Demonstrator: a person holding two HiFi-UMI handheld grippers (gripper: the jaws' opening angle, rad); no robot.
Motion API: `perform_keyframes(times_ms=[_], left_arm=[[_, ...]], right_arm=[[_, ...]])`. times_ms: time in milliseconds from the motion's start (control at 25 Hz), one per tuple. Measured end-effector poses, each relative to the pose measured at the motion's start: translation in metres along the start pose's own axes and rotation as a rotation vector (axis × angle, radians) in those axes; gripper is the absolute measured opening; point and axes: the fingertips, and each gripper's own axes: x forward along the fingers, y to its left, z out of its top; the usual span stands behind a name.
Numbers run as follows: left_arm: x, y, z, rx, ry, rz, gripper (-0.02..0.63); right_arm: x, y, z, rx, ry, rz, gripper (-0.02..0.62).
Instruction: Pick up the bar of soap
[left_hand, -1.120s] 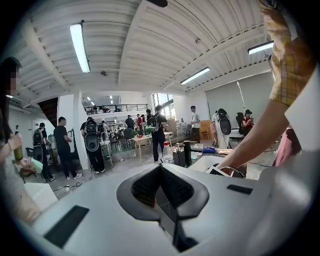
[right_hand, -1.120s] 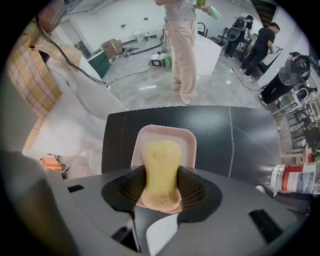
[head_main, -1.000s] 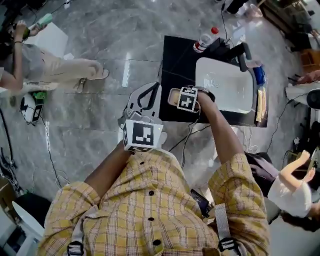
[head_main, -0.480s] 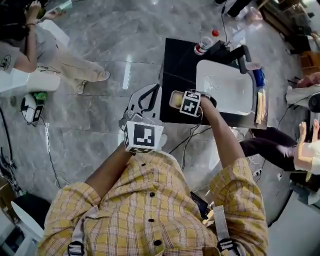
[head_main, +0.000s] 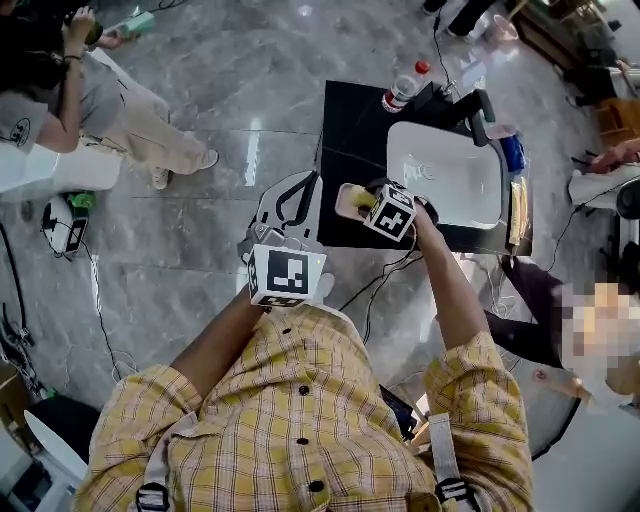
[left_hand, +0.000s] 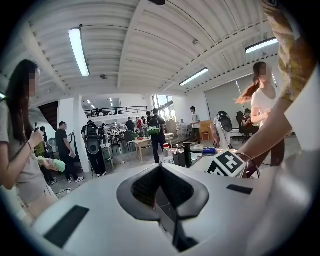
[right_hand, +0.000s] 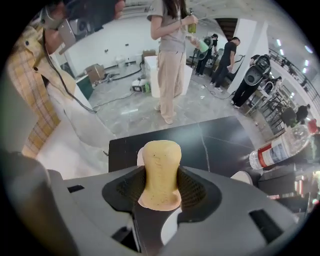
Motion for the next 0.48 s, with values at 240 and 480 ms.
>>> perform_keyframes(times_ms=[240,480], left_arm=[[-0.002,-0.004,0.007,0.017,-0.015,-0.002,0.009],[-0.003,-0.013,0.015,0.025,-0.039,-0.013,0.009]], right_arm=[[-0.06,-0.014,0.032,0.134,-0.237,-0.15,0.212],[-0.126,-0.027,0.054,0.346,-0.472,-0.356,0.212]])
